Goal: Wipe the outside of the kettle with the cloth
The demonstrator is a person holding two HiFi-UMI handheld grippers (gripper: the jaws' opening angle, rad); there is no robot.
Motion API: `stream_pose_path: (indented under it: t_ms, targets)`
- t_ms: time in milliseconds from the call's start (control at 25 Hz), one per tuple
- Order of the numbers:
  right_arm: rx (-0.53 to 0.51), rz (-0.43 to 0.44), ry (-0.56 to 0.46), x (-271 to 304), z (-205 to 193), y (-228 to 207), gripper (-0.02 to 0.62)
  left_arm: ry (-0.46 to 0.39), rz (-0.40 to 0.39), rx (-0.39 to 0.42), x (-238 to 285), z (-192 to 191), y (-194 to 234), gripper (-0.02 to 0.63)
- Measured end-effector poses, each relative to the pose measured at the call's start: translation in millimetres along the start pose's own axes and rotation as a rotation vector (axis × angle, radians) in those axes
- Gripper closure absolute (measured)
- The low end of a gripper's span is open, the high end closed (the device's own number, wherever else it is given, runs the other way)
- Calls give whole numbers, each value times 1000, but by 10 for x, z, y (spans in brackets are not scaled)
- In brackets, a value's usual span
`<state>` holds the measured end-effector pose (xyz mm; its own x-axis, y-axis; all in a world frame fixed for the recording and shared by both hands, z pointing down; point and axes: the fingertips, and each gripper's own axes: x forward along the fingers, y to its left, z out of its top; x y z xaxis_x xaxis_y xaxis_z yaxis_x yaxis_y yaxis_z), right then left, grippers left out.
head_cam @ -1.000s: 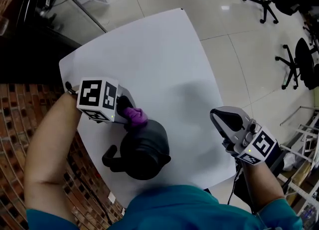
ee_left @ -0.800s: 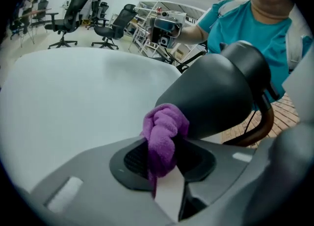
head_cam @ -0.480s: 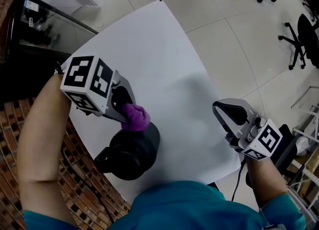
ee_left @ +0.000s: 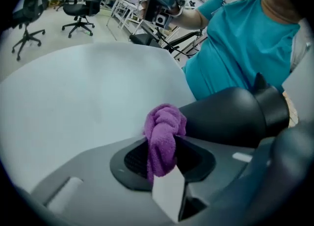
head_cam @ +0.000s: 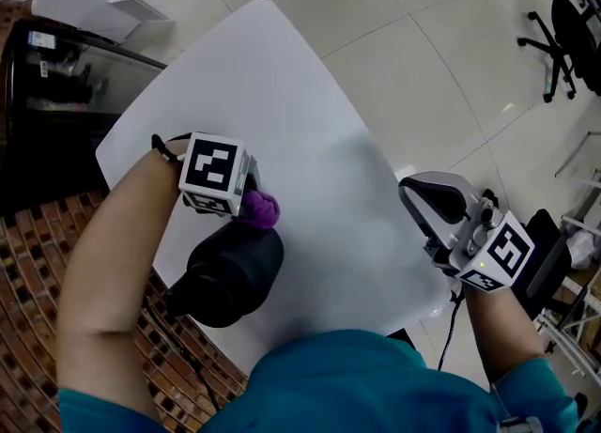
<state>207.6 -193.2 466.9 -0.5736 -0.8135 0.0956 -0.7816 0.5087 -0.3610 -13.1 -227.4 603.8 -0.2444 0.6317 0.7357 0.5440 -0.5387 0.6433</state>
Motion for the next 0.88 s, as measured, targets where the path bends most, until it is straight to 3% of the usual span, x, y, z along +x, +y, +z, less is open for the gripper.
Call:
stream_pose_path:
  t_ms: [120,320,440,600,720,880]
  targets:
    - [-7,-7,-28,-117,92,8,592,-20,21,43,-344,249,-226,483]
    - [-9,-23,-66,-317,234,41,592,157,-51,101,-530,523,-538,483]
    - [-7,-18,-82,-401,246,88,592,241,-93,42,-281,435,-451,483]
    - [-5,-22,-83,-573,227,94,592,265,-57,-52,24,334,-179,483]
    - [0,-24,-74,-720,236,92,592,211,41,-65,180,419,-28,483]
    - [-19,-1,-81,-815,396,133,592,-102,325,-148,-371,780,67,483]
